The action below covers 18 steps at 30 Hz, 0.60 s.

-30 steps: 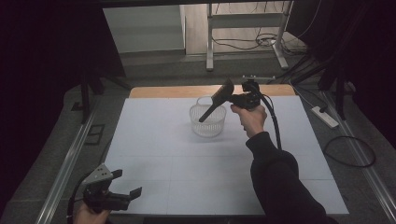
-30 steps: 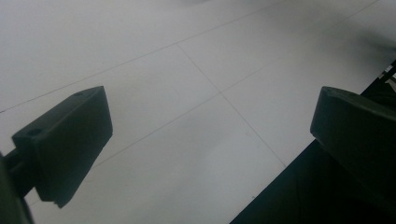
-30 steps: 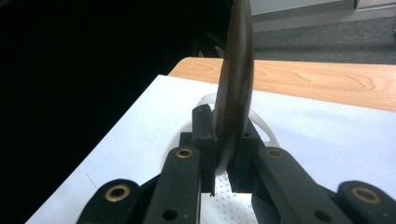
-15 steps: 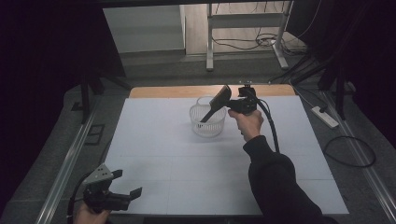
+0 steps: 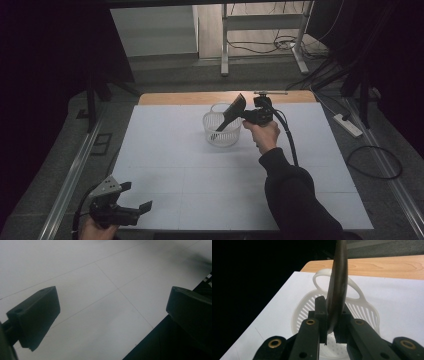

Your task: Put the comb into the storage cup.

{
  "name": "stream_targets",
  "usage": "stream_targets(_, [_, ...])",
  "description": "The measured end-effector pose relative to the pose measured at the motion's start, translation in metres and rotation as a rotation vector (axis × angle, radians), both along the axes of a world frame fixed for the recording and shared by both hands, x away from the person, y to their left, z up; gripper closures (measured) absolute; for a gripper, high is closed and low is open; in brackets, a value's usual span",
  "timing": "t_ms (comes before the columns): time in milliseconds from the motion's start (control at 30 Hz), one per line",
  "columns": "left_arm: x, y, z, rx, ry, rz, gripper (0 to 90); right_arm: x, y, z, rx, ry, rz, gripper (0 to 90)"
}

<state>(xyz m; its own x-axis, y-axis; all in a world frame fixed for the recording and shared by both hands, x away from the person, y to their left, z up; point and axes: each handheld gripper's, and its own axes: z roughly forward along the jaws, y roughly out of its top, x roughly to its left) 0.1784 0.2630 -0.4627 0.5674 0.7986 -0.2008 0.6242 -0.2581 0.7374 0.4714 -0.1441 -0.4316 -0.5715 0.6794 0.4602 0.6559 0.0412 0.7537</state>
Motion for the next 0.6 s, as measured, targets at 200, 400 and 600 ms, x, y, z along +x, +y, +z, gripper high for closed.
stream_targets(200, [0.0, -0.0001, 0.0, 0.001, 0.001, 0.0, 0.0, 0.0, -0.0001, -0.0031, 0.007, 0.005, -0.002, 83.3])
stream_targets(400, [0.0001, -0.0002, 0.0, 0.003, 0.002, 0.0, 0.0, 0.0004, -0.0025, -0.0056, 0.018, 0.01, -0.005, 83.2])
stream_targets(600, [0.0002, -0.0003, -0.0001, 0.003, 0.003, 0.001, 0.0, 0.0006, -0.0046, -0.0085, 0.023, 0.016, -0.018, 82.9])
